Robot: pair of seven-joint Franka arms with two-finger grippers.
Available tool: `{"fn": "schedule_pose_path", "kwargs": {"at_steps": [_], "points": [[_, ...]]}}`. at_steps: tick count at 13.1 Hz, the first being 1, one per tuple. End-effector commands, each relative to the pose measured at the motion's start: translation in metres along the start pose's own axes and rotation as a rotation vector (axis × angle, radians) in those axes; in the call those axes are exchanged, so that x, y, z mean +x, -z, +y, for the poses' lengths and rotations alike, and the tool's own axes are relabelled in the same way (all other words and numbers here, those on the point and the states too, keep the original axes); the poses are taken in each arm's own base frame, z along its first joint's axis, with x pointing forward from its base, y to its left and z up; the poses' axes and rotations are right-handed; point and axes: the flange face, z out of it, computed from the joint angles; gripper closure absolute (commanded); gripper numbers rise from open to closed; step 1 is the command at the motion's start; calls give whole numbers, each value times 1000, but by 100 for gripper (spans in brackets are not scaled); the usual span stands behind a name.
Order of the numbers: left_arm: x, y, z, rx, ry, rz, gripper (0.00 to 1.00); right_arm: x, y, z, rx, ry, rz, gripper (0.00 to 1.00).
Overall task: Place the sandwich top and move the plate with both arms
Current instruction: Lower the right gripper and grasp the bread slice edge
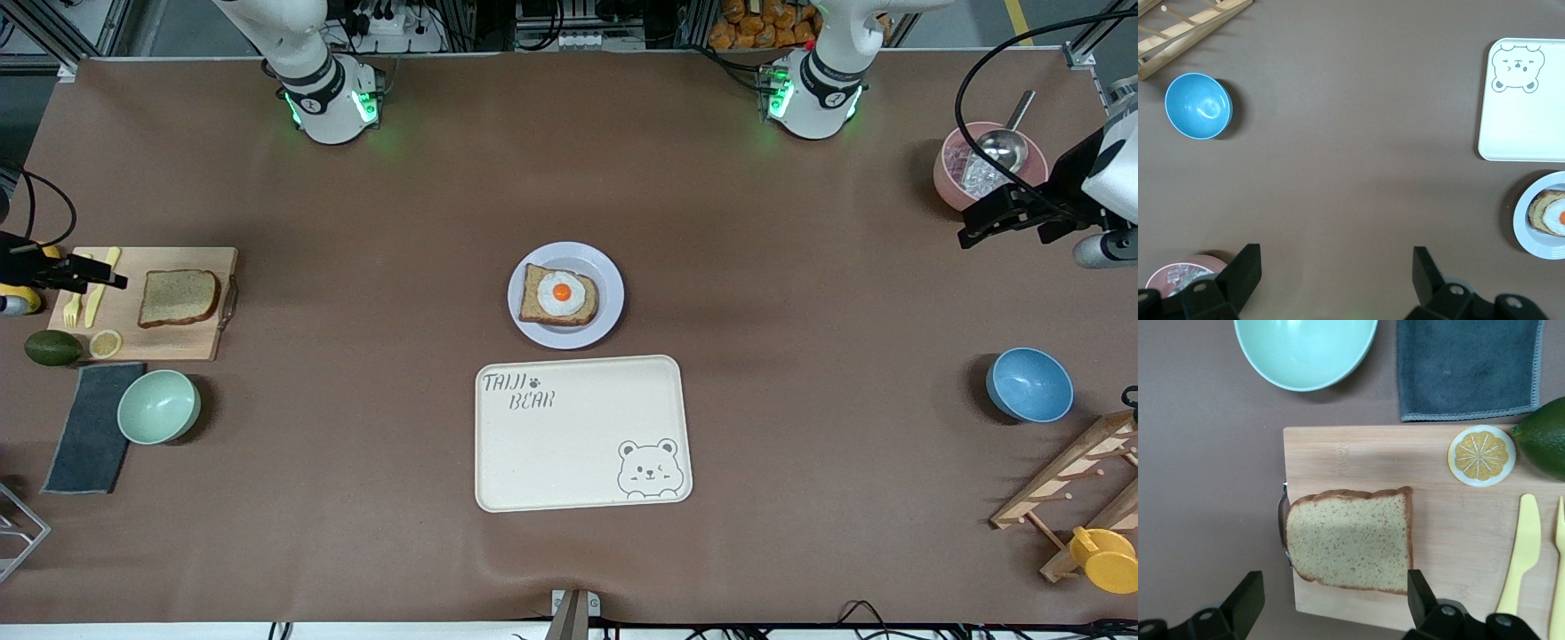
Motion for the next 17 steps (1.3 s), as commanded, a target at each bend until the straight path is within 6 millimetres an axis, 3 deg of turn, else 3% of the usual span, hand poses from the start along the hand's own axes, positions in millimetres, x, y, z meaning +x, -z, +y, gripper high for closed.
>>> {"fn": "schedule_pose_path", "kwargs": {"at_steps": [1, 6, 9, 15, 17], "points": [[1, 4, 0, -20, -12, 4, 0, -4, -9, 14, 19, 9, 27, 12], [1, 4, -1, -21, -11, 5, 0, -12, -52, 47, 48, 50, 48, 21], [1, 5, -2, -20, -9, 7, 0, -11, -71, 57, 45, 65, 58, 28], [1, 5, -4, -22, -6, 7, 0, -13, -89, 63, 53, 56, 45, 36], [1, 5, -4, -20, -8, 6, 0, -14, -94, 64, 59, 52, 38, 44]]}}
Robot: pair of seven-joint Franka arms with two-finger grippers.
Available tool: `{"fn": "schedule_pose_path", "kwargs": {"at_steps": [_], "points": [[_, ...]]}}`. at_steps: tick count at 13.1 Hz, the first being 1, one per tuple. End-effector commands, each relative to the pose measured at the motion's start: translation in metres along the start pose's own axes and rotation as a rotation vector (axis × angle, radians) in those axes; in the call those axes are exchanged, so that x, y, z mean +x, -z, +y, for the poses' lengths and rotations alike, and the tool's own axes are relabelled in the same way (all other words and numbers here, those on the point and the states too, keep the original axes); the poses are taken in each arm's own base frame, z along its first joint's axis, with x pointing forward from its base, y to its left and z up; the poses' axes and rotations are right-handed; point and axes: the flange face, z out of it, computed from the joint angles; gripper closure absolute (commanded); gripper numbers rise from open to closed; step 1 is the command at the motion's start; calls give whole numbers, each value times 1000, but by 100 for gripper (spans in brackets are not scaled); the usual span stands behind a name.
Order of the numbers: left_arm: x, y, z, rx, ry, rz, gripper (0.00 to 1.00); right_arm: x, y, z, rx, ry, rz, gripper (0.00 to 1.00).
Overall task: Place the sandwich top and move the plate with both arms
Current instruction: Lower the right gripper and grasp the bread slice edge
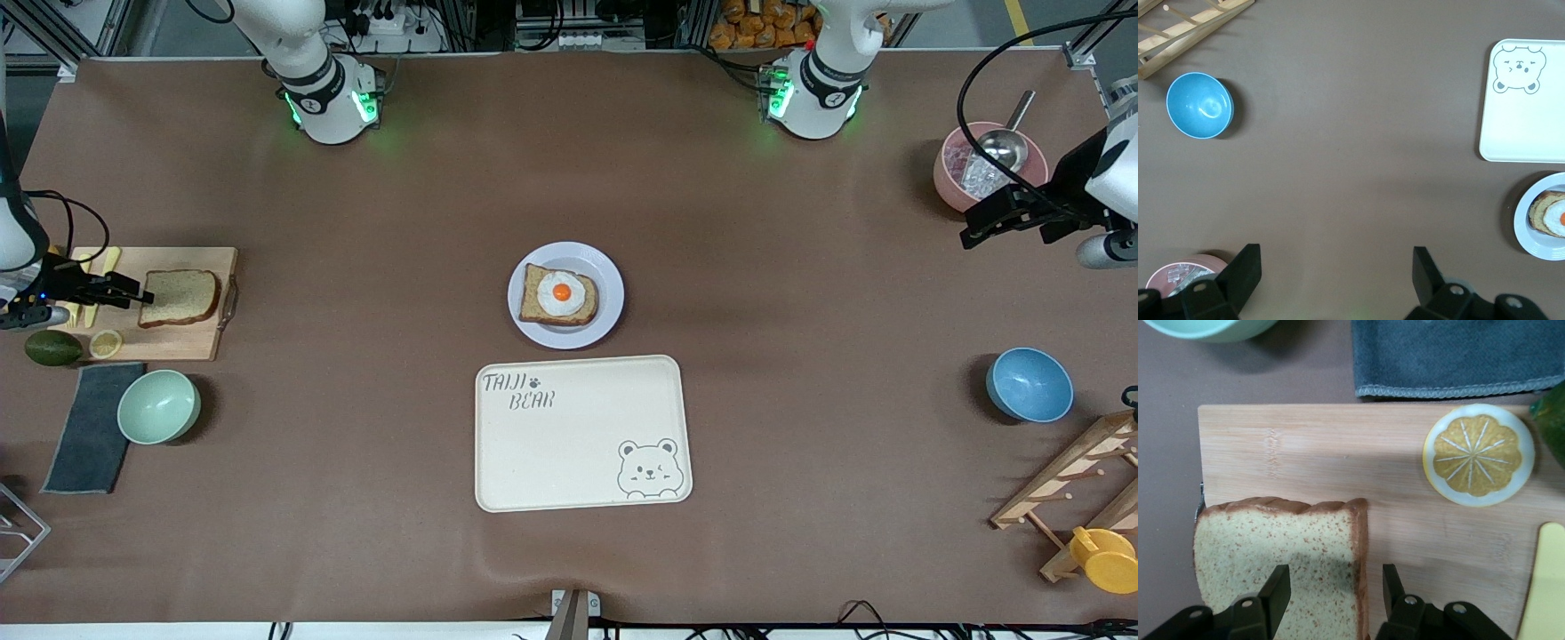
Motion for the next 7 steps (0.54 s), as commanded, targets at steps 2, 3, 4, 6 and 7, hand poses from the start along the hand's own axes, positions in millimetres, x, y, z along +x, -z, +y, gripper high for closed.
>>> {"fn": "schedule_pose_path", "kwargs": {"at_steps": [2, 3, 4, 6, 7], "points": [[1, 5, -1, -20, -12, 6, 0, -5, -7, 8, 23, -1, 14, 47], [1, 5, -2, -20, -11, 6, 0, -5, -8, 8, 24, -1, 13, 51], [1, 5, -1, -20, -12, 7, 0, -5, -8, 8, 24, -1, 13, 53], [1, 4, -2, -20, -11, 4, 0, -5, -8, 9, 23, -2, 15, 57], [1, 5, -1, -20, -12, 6, 0, -5, -8, 9, 24, -2, 14, 59]]}}
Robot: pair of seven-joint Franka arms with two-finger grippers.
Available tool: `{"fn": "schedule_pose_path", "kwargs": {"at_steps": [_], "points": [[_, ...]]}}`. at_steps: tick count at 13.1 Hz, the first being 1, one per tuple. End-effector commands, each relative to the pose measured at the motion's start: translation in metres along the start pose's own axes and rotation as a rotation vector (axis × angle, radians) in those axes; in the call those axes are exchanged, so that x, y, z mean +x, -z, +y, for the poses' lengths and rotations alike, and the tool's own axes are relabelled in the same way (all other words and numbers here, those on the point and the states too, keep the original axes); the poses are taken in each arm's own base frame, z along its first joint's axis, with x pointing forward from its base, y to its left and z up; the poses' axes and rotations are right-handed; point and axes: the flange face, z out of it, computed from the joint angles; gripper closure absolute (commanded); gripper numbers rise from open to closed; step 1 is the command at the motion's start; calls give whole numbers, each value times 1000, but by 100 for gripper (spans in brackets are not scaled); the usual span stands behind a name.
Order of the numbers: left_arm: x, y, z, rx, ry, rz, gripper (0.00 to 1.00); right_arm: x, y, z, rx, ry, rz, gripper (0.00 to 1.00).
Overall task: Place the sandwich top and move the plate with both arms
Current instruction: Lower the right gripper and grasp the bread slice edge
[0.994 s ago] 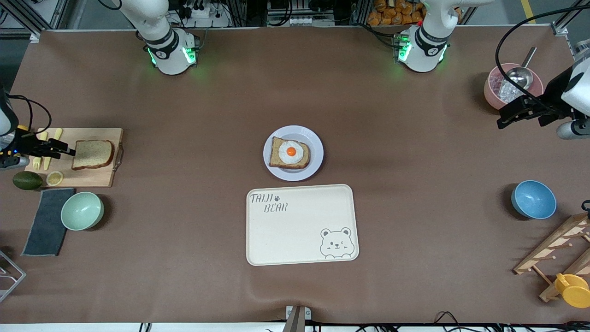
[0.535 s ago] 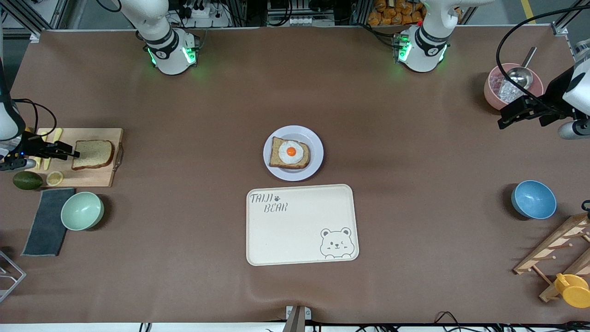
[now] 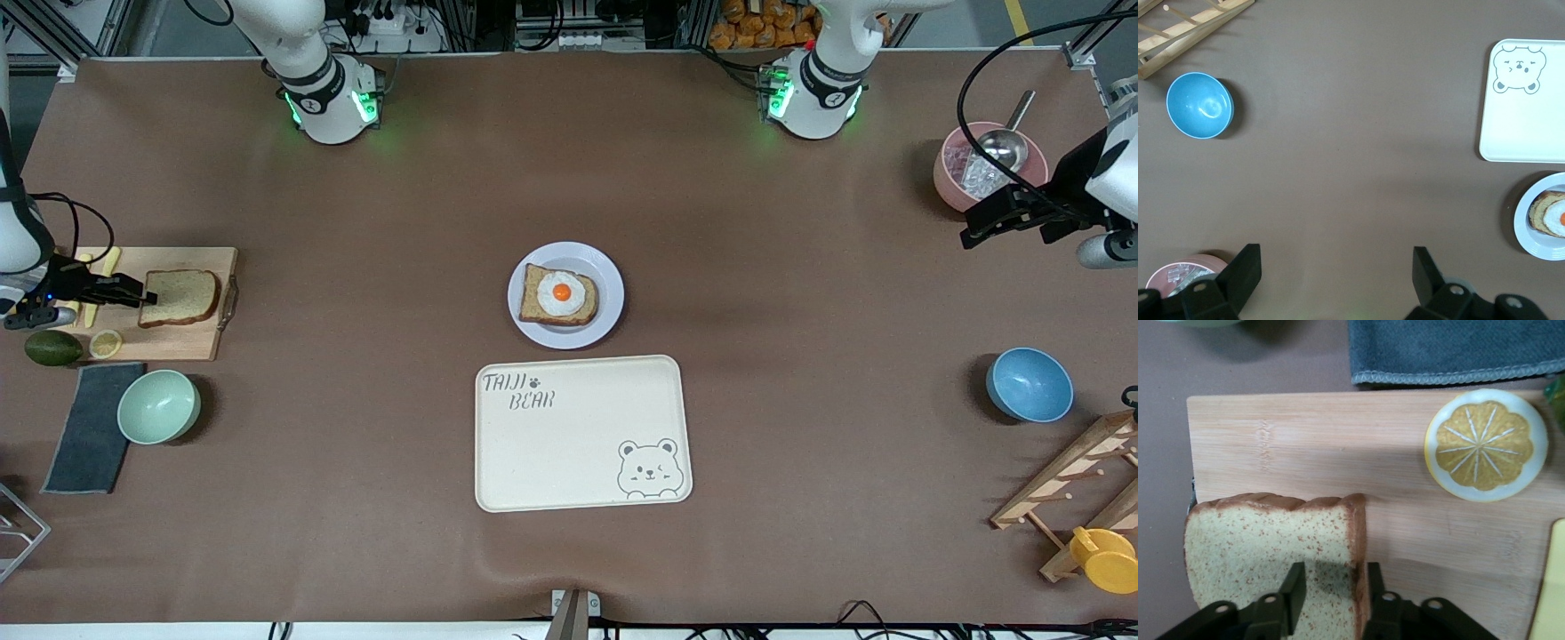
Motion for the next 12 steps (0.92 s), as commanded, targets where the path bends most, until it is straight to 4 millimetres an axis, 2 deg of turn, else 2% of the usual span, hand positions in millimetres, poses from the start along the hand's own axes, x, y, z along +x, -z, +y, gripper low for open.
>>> {"fn": "schedule_pose_path", "kwargs": {"at_steps": [1, 7, 8, 10, 11, 12], "points": [[1, 5, 0, -20, -14, 9, 0, -3, 0, 7, 15, 3, 23, 62], [1, 4, 1, -21, -16, 4, 0, -6, -8, 14, 22, -8, 20, 64], [1, 4, 1, -21, -16, 5, 0, -7, -12, 16, 22, -2, 21, 69], [1, 4, 1, -21, -16, 5, 0, -7, -12, 17, 30, 7, 36, 94], [1, 4, 1, -21, -16, 5, 0, -7, -12, 16, 37, 2, 41, 100], [1, 4, 1, -21, -16, 4, 0, -7, -12, 16, 39, 3, 41, 100]]}}
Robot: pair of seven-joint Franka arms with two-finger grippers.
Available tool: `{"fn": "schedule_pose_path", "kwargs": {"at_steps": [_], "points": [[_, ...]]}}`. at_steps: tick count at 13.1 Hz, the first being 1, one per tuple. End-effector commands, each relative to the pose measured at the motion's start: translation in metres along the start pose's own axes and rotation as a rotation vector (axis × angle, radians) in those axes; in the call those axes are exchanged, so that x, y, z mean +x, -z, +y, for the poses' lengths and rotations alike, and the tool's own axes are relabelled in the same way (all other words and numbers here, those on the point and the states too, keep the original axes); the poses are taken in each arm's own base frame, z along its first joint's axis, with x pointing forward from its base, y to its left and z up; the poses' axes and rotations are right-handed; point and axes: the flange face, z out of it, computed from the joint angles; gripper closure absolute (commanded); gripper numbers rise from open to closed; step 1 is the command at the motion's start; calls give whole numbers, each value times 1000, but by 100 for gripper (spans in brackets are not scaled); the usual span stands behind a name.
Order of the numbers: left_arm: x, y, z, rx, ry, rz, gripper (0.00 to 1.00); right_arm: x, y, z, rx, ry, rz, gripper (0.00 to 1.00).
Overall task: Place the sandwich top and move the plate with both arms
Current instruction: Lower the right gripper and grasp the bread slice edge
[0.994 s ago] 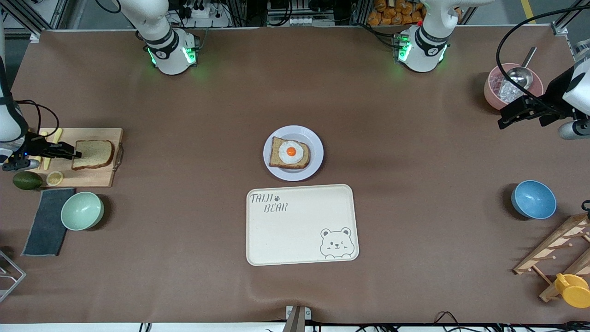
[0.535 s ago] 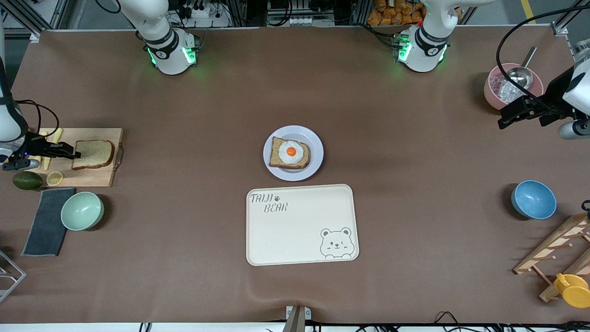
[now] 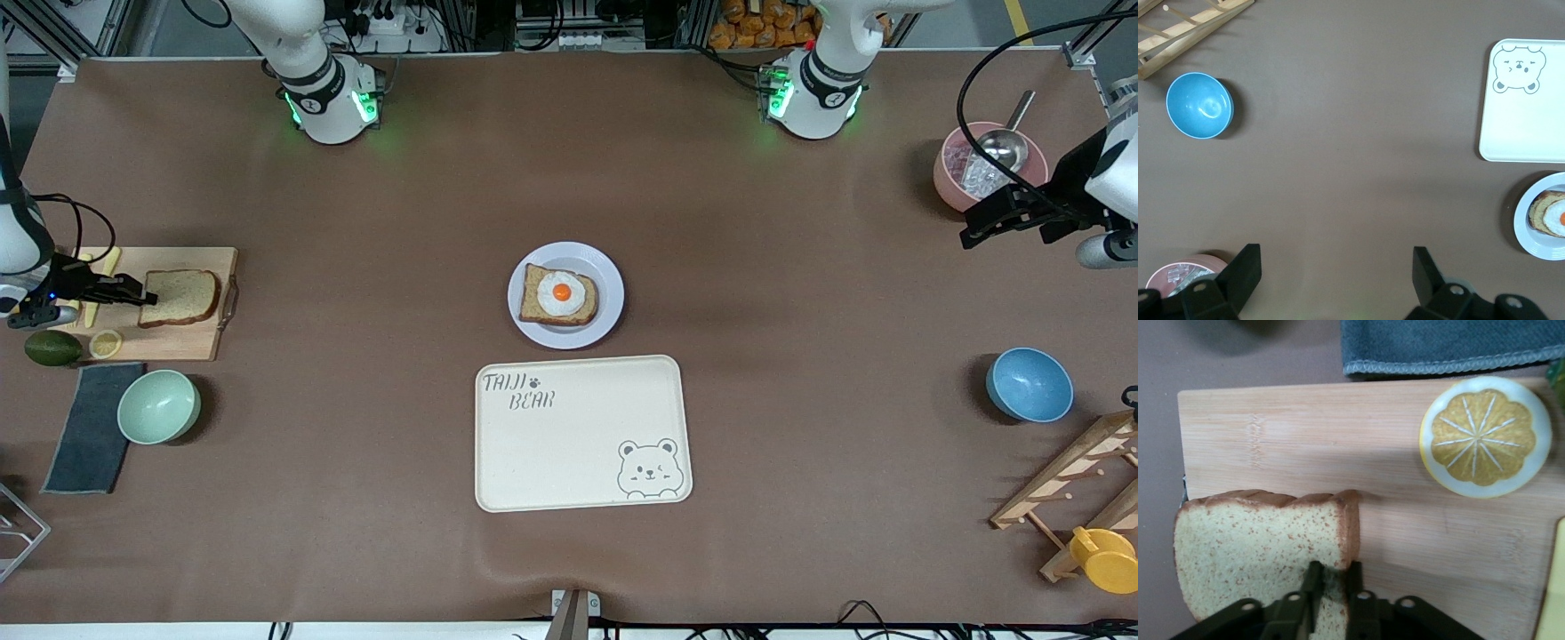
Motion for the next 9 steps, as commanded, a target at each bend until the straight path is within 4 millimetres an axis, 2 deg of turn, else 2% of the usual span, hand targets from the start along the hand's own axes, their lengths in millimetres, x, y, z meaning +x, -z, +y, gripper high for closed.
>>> {"fn": "schedule_pose_path", "kwargs": {"at_steps": [1, 3, 7, 9], "points": [[1, 4, 0, -21, -13, 4, 0, -1, -3, 7, 20, 9, 26, 100], [1, 4, 0, -21, -15, 4, 0, 3, 1, 3, 28, 40, 22, 100], [1, 4, 0, -21, -15, 4, 0, 22, 27, -6, 78, 88, 4, 100], [1, 4, 1, -21, -15, 5, 0, 30, 31, -19, 91, 75, -11, 100]]}}
